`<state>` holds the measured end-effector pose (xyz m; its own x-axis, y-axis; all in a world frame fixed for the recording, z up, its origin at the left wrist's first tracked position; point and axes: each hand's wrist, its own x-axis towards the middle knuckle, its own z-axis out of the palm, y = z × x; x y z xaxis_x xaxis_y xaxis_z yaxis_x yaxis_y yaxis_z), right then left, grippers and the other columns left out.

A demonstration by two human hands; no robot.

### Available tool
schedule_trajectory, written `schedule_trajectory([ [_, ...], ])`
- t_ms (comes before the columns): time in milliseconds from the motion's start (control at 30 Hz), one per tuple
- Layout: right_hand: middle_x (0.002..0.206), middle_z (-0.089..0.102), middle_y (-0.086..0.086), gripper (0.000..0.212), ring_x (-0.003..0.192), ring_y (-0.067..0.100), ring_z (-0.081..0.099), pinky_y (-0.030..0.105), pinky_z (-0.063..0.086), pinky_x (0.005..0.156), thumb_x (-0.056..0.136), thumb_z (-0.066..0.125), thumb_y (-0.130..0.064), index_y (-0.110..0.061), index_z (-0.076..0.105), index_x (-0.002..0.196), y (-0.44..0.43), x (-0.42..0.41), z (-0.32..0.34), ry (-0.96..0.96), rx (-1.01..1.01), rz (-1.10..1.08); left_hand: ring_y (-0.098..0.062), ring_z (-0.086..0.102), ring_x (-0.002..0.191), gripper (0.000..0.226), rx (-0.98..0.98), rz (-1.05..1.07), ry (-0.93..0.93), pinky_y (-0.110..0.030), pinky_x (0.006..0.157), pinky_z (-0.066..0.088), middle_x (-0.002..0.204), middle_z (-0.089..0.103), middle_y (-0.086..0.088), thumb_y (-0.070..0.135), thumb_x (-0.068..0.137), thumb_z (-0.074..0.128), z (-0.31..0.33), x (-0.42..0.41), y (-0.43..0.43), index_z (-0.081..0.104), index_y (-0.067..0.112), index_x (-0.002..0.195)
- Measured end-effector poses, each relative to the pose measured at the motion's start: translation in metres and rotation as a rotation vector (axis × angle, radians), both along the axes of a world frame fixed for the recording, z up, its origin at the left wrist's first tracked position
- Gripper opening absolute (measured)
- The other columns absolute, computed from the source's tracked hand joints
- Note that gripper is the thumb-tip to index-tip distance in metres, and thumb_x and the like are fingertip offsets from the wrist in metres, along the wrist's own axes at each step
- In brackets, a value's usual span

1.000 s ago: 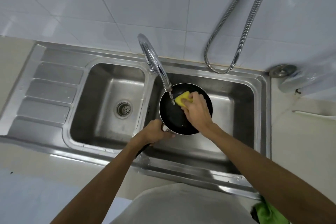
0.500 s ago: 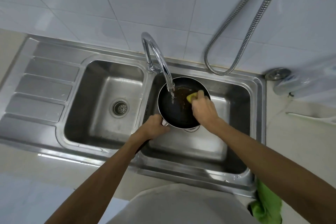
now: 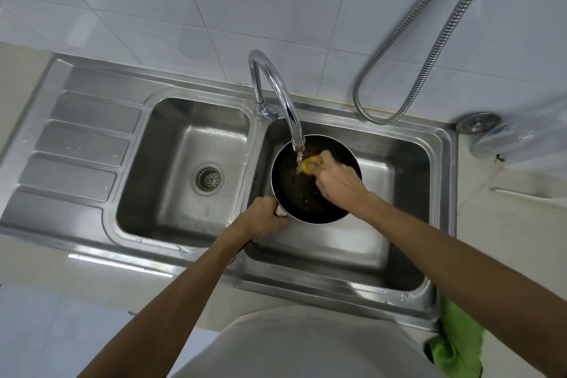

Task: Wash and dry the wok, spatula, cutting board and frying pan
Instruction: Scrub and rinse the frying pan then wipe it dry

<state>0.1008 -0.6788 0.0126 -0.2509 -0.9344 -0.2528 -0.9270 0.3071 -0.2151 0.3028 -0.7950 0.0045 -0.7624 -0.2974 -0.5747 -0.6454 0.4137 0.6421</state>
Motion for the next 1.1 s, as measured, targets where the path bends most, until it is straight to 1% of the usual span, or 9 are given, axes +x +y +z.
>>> schedule_trajectory([
  [100,0.124,0.040,0.012,0.040,0.095,0.038,0.058,0.046,0.053,0.074,0.102,0.042,-0.024,-0.016,0.046,0.141,-0.017,0.001,-0.003,-0.100,-0.060,-0.143,0.009,0.059,0.049,0.025,0.022,0.035,0.003,-0.006,0.037,0.035,0.060,0.058,0.016,0.014,0.082,0.069,0.002,0.000,0.008,0.054,0.030,0.070],
  [233,0.125,0.040,0.011,0.043,0.100,0.028,0.053,0.042,0.053,0.072,0.104,0.040,-0.025,-0.015,0.041,0.146,-0.007,0.038,-0.011,-0.249,-0.106,0.121,0.011,0.059,0.059,0.022,-0.008,0.001,-0.023,-0.006,0.045,0.038,0.066,0.057,0.019,0.019,0.081,0.069,0.009,-0.003,0.002,0.054,0.033,0.074],
  [367,0.123,0.043,0.012,0.039,0.100,0.036,0.056,0.048,0.051,0.087,0.103,0.042,-0.029,-0.015,0.047,0.139,-0.021,0.030,-0.020,-0.322,-0.108,-0.348,-0.003,0.056,0.061,0.024,-0.055,-0.043,-0.091,-0.010,0.045,0.033,0.067,0.053,0.017,0.027,0.083,0.068,0.012,0.001,0.001,0.049,0.032,0.069],
  [467,0.127,0.041,0.013,0.036,0.102,0.036,0.057,0.046,0.051,0.088,0.100,0.052,-0.020,-0.014,0.053,0.135,-0.029,0.070,-0.022,-0.467,-0.115,-0.298,-0.009,0.056,0.062,0.023,-0.075,-0.004,-0.112,-0.010,0.041,0.033,0.071,0.055,0.012,0.027,0.084,0.072,0.012,-0.006,0.000,0.050,0.025,0.075],
  [567,0.131,0.041,0.013,0.038,0.107,0.035,0.059,0.044,0.049,0.098,0.099,0.059,-0.018,-0.013,0.057,0.136,-0.027,0.077,-0.031,-0.575,-0.173,-0.260,-0.027,0.066,0.083,0.026,-0.198,0.008,-0.157,-0.022,0.062,0.044,0.092,0.068,-0.009,0.029,0.087,0.071,0.018,-0.008,-0.004,0.062,0.007,0.094],
  [667,0.141,0.035,0.017,0.058,0.119,0.038,0.051,0.048,0.044,0.104,0.099,0.058,-0.023,-0.016,0.038,0.153,-0.039,0.061,-0.036,-0.491,-0.169,-0.516,-0.039,0.065,0.102,0.036,-0.288,-0.017,-0.136,-0.035,0.076,0.047,0.109,0.069,-0.021,0.029,0.091,0.066,0.023,-0.007,-0.006,0.061,-0.002,0.108],
  [733,0.148,0.032,0.015,0.069,0.123,0.037,0.046,0.051,0.042,0.106,0.097,0.058,-0.018,-0.019,0.026,0.158,-0.045,0.060,-0.034,-0.478,-0.202,-0.667,-0.036,0.065,0.102,0.030,-0.226,-0.022,-0.104,-0.033,0.076,0.048,0.108,0.068,-0.016,0.025,0.092,0.064,0.024,-0.006,-0.005,0.058,0.002,0.110],
  [867,0.149,0.040,0.015,0.077,0.135,0.032,0.039,0.047,0.036,0.114,0.088,0.060,0.000,-0.016,0.030,0.157,-0.039,0.083,-0.025,-0.585,-0.387,-0.509,-0.012,0.058,0.085,0.022,-0.074,0.038,-0.023,-0.008,0.059,0.041,0.086,0.053,0.018,0.016,0.092,0.065,0.023,-0.007,-0.009,0.047,0.023,0.104],
  [1100,0.123,0.065,0.009,0.055,0.112,0.026,0.063,0.042,0.054,0.095,0.082,0.067,0.006,-0.008,0.050,0.132,-0.047,0.052,-0.022,-0.503,-0.548,-0.859,-0.010,0.054,0.081,0.029,-0.066,-0.023,-0.002,-0.010,0.055,0.036,0.088,0.054,0.011,0.017,0.091,0.065,0.022,0.002,-0.007,0.039,0.022,0.102],
])
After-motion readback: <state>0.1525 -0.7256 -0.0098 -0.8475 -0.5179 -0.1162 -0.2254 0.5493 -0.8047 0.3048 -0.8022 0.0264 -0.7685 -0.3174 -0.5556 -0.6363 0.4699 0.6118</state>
